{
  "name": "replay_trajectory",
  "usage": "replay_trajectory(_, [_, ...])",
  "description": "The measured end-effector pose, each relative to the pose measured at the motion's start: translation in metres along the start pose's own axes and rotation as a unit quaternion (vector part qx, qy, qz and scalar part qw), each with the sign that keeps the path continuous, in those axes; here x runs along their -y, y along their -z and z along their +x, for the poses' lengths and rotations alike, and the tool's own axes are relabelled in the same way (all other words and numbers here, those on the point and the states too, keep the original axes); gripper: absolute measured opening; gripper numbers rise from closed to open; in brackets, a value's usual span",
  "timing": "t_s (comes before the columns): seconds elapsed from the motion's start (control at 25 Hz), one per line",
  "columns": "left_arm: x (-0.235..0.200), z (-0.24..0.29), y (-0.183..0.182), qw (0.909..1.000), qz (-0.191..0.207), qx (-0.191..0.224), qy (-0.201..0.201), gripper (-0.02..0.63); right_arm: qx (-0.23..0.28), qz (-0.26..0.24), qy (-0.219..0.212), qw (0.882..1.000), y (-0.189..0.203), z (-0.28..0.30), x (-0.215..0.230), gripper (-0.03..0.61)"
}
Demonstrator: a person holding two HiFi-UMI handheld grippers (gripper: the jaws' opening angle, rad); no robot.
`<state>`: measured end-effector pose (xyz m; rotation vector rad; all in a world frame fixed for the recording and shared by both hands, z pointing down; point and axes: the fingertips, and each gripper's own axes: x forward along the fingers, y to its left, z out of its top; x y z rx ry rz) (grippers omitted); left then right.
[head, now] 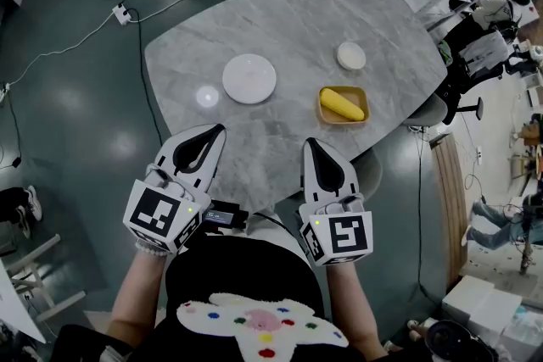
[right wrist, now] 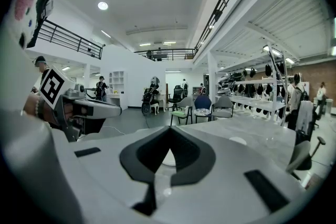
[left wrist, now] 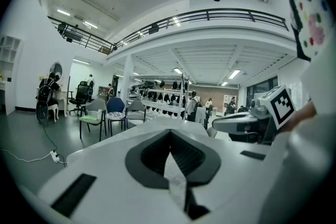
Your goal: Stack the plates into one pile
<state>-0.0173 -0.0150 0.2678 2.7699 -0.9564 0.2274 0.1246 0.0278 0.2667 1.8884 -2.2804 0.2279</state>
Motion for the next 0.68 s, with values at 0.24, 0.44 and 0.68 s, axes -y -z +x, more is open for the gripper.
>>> replay_trajectory(0.24, [-0.004,-0.001,-0.001,1.0,-0.001,0.0,-0.003,0.011,-0.002,-0.001,-0.002,1.0,-0.002,0.003,-0.002,0.003])
replay_trajectory(0.44, [-0.004,0.0,0.001,1.0,-0.001,0.001,-0.004,0.011,-0.005,-0.004,-0.004,1.0,0.0,0.003,-0.003,0.003])
replay_trajectory(0.68, [-0.012,0.001,0.003,1.0,-0.003,0.001,-0.007,0.011,-0.007,-0.005,-0.004,1.0,0.003,0.009,-0.005,0.004])
